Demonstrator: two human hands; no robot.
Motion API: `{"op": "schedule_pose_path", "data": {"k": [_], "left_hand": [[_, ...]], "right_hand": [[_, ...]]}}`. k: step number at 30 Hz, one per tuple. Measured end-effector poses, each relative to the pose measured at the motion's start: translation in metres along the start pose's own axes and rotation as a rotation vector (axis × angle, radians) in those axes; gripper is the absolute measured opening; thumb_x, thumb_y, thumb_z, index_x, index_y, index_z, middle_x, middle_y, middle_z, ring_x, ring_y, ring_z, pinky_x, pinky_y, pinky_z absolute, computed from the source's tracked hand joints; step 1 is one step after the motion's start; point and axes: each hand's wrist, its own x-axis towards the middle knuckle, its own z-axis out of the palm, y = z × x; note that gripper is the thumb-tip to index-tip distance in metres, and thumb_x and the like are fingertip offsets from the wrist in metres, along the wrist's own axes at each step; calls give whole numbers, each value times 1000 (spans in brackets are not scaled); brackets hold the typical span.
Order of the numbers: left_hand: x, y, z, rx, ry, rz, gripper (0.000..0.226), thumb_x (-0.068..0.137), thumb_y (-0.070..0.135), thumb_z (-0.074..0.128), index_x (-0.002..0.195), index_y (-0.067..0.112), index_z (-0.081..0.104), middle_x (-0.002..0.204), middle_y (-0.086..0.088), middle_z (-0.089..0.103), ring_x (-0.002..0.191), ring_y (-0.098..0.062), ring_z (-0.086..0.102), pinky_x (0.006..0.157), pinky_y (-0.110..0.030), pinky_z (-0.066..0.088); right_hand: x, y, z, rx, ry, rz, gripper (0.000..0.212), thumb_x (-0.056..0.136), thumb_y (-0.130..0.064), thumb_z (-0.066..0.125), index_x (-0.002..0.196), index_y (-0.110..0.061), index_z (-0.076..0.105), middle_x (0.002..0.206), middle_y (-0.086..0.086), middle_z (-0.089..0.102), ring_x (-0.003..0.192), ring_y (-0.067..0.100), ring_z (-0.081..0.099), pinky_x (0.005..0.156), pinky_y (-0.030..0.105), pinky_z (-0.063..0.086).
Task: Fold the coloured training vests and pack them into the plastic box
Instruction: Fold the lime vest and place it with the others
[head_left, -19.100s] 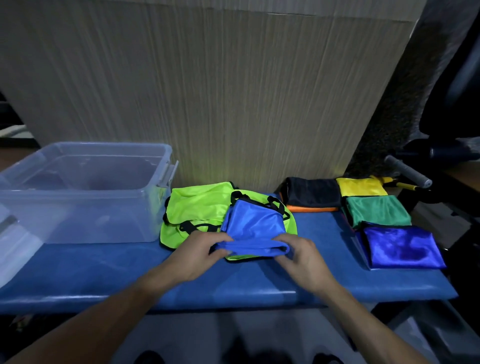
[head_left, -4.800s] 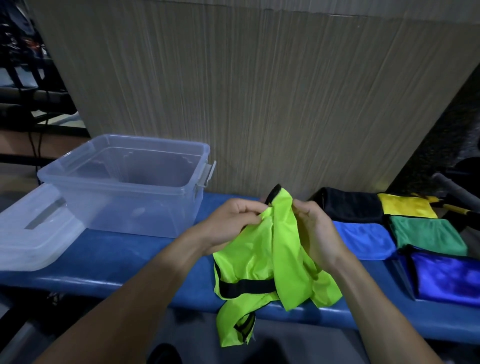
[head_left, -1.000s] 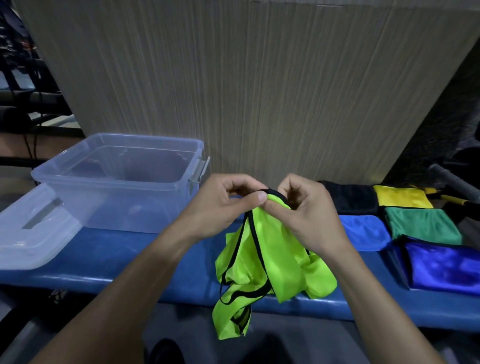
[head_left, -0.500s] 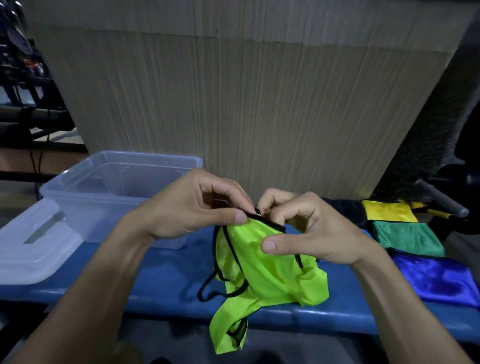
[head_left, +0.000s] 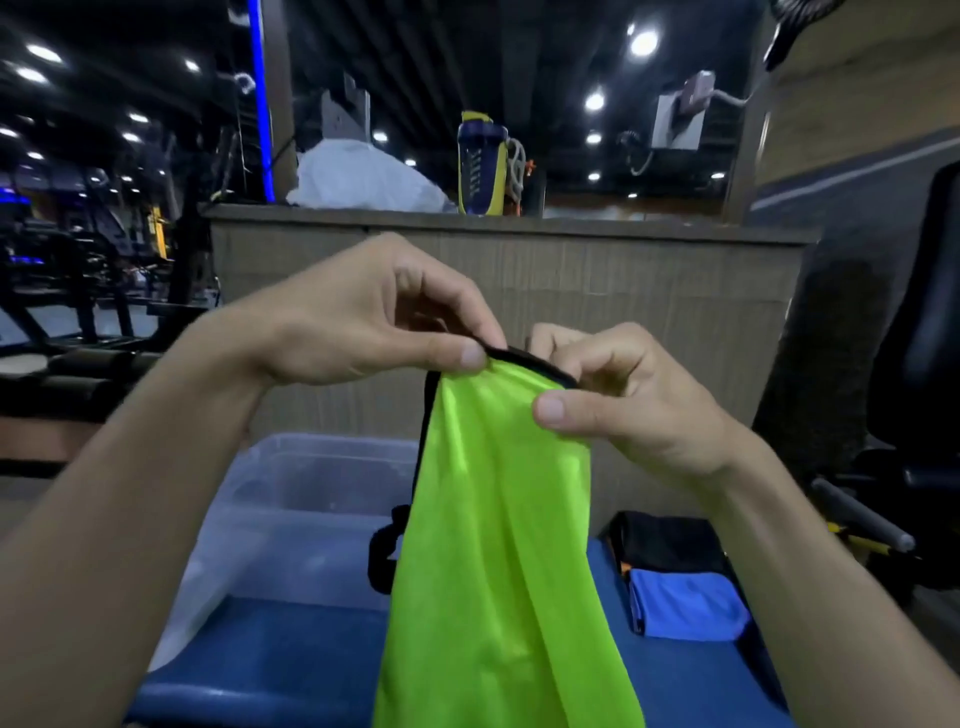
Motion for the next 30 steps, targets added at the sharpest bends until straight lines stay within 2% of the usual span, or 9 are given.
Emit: {"op": "schedule_pose_path", "data": {"k": [4, 6, 8, 10, 13, 15, 17, 25, 30], "left_hand": [[-7, 15, -12, 96, 89, -68, 15, 86, 15, 73, 100, 10, 77, 96, -6, 77, 94, -27, 72, 88, -34, 59], [-10, 14, -11, 153, 132, -104, 10, 89, 12, 73, 98, 13, 78, 93, 0, 78, 91, -19, 73, 85, -27, 58], [-11, 4, -13, 331, 214, -135, 11, 91, 12, 74, 94, 21, 79, 85, 11, 76, 83, -3, 71, 77, -14, 53], [-12, -13, -18, 579, 328, -163, 12, 91, 15, 73, 92, 26, 80, 79, 16, 73, 73, 3, 64, 68, -7, 42], [-16, -45, -24, 784, 485, -211, 10, 91, 13, 72, 96, 17, 80, 92, -1, 76, 78, -12, 62, 75, -22, 38], [-20, -64, -23, 794, 562, -236, 10, 91, 9, 71, 97, 11, 79, 98, -8, 75, 90, -25, 67, 81, -29, 40], [-25, -77, -17, 747, 601, -232, 10, 91, 8, 71, 97, 10, 79, 98, -8, 75, 88, -22, 64, 82, -28, 40], [-43, -116, -22, 784, 706, -259, 11, 90, 2, 70, 98, 4, 78, 98, -16, 75, 94, -33, 68, 87, -38, 47], [-46, -134, -21, 760, 711, -286, 12, 90, 3, 70, 98, 6, 79, 97, -15, 74, 90, -32, 68, 86, -36, 47]], "right_hand": [[10, -11, -3, 3, 13, 86, 31, 83, -26, 78, 61, -12, 62, 72, 9, 51, 67, 21, 46, 60, 30, 33], [8, -5, -1, -49, -22, 206, 36, 83, -31, 81, 72, 1, 68, 78, 19, 60, 71, 24, 53, 63, 35, 39], [1, 1, 3, -78, -51, 269, 32, 86, -27, 77, 80, 4, 72, 79, 14, 67, 73, 18, 60, 65, 29, 46], [-6, 1, 6, -149, -43, 270, 35, 89, -28, 76, 64, -5, 67, 64, 4, 54, 63, 11, 49, 58, 25, 35], [-13, 4, 6, -264, 33, 241, 49, 91, -24, 73, 52, -19, 45, 59, 3, 27, 57, 13, 27, 55, 31, 19], [-20, 13, 3, -273, 80, 257, 49, 90, -25, 75, 55, -10, 44, 62, 14, 22, 59, 23, 21, 56, 36, 16], [-29, 25, -4, -310, 63, 303, 49, 90, -27, 76, 58, -6, 46, 61, 17, 23, 57, 25, 21, 53, 37, 17], [-75, 75, -44, -368, -6, 516, 50, 89, -26, 77, 60, 1, 47, 58, 6, 33, 56, 17, 28, 51, 24, 22], [-88, 100, -50, -298, 137, 572, 43, 84, -20, 81, 65, 9, 56, 57, 5, 42, 54, 13, 35, 49, 19, 26]]}}
